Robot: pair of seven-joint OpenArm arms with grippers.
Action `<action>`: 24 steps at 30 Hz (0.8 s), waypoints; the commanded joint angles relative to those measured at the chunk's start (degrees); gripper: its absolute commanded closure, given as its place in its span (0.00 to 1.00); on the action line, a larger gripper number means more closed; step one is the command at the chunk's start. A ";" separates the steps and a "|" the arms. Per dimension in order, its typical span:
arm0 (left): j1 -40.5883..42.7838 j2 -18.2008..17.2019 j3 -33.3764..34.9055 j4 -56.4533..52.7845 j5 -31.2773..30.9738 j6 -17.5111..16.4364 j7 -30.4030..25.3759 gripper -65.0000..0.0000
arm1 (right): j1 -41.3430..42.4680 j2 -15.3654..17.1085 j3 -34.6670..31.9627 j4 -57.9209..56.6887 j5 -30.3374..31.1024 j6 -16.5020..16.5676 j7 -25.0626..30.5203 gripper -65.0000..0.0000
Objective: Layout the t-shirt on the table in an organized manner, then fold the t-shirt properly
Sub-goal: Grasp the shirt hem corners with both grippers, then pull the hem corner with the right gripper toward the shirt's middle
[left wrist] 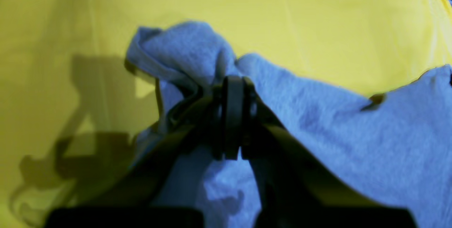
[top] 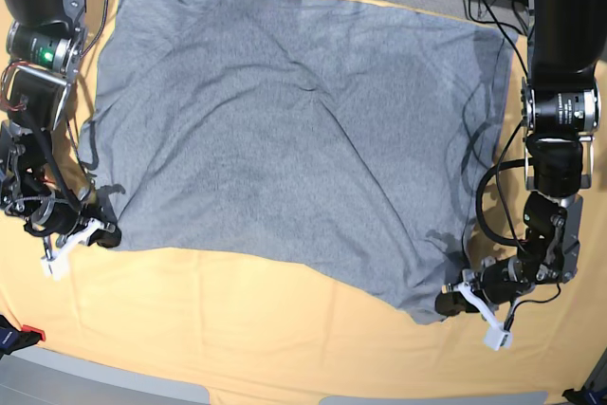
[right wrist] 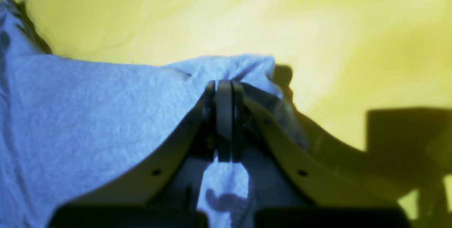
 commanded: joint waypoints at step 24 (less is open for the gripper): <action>-10.60 0.13 -0.33 0.96 4.02 0.02 -5.35 1.00 | 9.94 6.84 0.28 0.98 -2.54 0.54 0.48 1.00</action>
